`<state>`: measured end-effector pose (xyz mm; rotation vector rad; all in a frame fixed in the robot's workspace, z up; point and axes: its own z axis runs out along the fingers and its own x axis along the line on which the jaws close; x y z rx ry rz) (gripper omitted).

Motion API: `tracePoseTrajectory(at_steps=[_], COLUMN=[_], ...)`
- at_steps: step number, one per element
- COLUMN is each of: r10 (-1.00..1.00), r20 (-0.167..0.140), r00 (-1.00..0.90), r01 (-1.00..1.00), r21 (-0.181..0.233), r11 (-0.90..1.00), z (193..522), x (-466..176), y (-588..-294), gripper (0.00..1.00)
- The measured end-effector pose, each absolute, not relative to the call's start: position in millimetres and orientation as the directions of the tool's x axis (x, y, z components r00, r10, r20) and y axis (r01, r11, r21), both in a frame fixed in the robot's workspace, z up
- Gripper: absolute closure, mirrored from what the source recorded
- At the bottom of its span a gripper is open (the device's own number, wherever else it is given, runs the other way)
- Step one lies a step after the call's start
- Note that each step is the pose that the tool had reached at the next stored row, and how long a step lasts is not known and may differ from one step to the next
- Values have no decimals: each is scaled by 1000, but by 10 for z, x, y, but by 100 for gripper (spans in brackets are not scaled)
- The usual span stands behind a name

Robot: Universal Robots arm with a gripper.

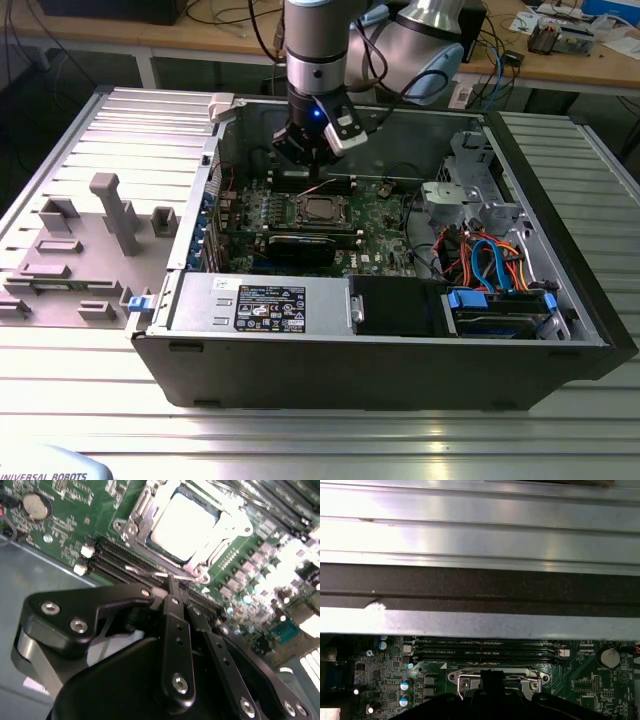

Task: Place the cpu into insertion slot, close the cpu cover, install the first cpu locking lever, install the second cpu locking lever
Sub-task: 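Install the first cpu locking lever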

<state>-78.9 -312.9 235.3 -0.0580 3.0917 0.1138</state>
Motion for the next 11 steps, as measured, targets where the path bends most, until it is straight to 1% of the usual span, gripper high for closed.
tracePoseTrajectory(at_steps=[11], r10=[-51], r20=[-48], r00=[-998], r01=[-54], r21=[72], r11=[996], z=[2317], x=[-764], y=[-3119], gripper=[89])
